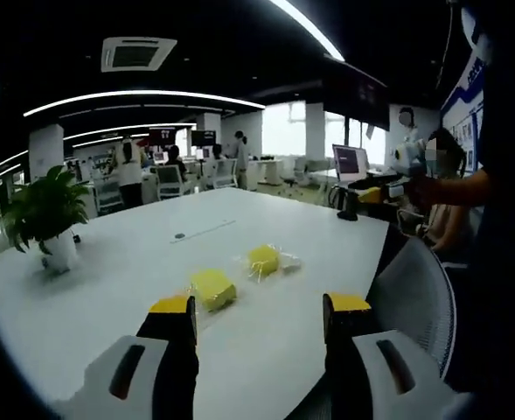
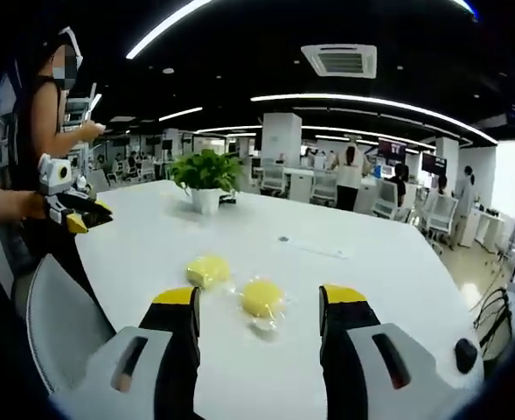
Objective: Compare the silicone blocks by pressing each to a similar depth, holding the contact briefly, and releasing to observe deformation and rebound differences across the visible hardness samples.
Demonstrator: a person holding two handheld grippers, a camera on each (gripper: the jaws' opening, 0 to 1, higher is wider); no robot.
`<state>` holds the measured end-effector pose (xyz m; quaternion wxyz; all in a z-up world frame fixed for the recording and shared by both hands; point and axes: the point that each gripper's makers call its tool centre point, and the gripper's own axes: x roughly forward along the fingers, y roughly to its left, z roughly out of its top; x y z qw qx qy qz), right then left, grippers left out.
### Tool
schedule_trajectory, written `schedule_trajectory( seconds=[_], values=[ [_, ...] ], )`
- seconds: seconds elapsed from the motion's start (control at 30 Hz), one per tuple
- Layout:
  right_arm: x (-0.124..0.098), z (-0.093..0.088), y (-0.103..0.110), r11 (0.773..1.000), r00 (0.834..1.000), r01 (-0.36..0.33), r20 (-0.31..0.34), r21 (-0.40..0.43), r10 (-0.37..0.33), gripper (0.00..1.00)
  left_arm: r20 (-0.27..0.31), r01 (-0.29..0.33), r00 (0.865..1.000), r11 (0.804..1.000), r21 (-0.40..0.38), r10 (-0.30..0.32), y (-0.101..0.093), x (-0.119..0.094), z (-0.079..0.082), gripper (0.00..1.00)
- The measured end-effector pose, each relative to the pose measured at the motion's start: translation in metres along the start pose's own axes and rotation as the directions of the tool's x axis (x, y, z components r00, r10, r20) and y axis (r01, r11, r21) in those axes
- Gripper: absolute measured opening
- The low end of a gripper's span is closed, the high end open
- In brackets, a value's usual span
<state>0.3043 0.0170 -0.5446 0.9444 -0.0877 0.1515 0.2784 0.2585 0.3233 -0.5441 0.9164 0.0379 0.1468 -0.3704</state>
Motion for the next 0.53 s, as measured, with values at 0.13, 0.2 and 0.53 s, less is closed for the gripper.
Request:
schedule_trajectory(
  seconds=[0.13, 0.2, 0.53],
  values=[
    [0.000, -0.010, 0.004, 0.999, 1.000, -0.025, -0.009, 0.040, 0.025, 0.53, -0.045, 0.018, 0.999, 0.999, 0.029, -0.016, -0.005, 0.003, -0.006, 0.58],
    [0.001, -0.018, 0.005, 0.998, 0.999, -0.027, -0.040, 0.050, 0.029, 0.55, -0.063, 0.049, 0.997, 0.999, 0.013, -0.048, -0.010, 0.006, -0.009, 0.59],
    [-0.010, -0.051, -0.001, 0.998, 0.984, -0.011, -0.178, 0.059, 0.022, 0.55, -0.155, 0.079, 0.985, 0.997, 0.028, -0.073, -0.012, 0.023, -0.021, 0.57]
  ],
)
